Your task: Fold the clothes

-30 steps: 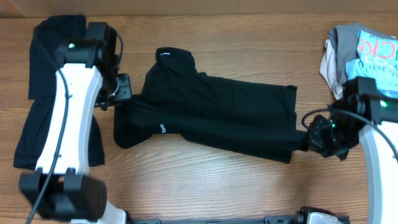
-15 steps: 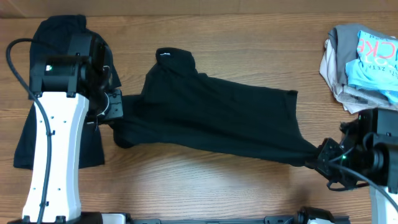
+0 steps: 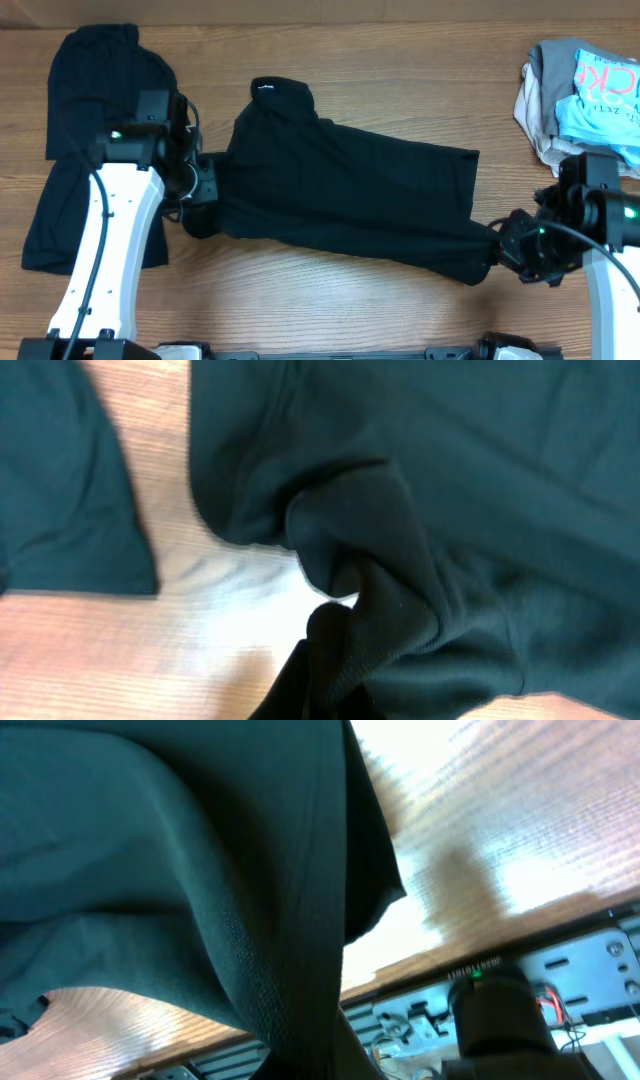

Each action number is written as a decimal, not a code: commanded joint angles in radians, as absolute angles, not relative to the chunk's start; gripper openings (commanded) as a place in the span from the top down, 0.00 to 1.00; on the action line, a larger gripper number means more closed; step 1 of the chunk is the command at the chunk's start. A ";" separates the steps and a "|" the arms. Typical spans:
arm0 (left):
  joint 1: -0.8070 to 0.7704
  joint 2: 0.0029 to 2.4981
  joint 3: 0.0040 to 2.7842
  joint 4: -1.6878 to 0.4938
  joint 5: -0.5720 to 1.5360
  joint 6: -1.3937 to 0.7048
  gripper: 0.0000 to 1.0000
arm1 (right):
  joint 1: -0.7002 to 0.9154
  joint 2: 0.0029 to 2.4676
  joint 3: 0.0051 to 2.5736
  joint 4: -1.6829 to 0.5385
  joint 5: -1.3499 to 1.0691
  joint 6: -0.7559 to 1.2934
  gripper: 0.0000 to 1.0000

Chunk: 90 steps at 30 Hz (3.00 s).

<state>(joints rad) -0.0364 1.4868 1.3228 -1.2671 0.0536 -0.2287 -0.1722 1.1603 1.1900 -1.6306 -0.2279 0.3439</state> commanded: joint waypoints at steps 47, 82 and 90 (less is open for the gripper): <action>-0.026 1.806 1.273 -0.574 0.095 -0.235 0.00 | -0.156 1.600 1.034 -1.074 -0.229 0.278 0.66; -0.152 1.889 1.290 -0.814 0.158 0.149 0.60 | -0.156 1.599 1.193 -1.082 -0.263 0.258 0.48; -0.152 1.890 1.290 -0.731 0.157 0.083 0.84 | -0.156 1.599 1.193 -1.077 -0.263 0.259 0.48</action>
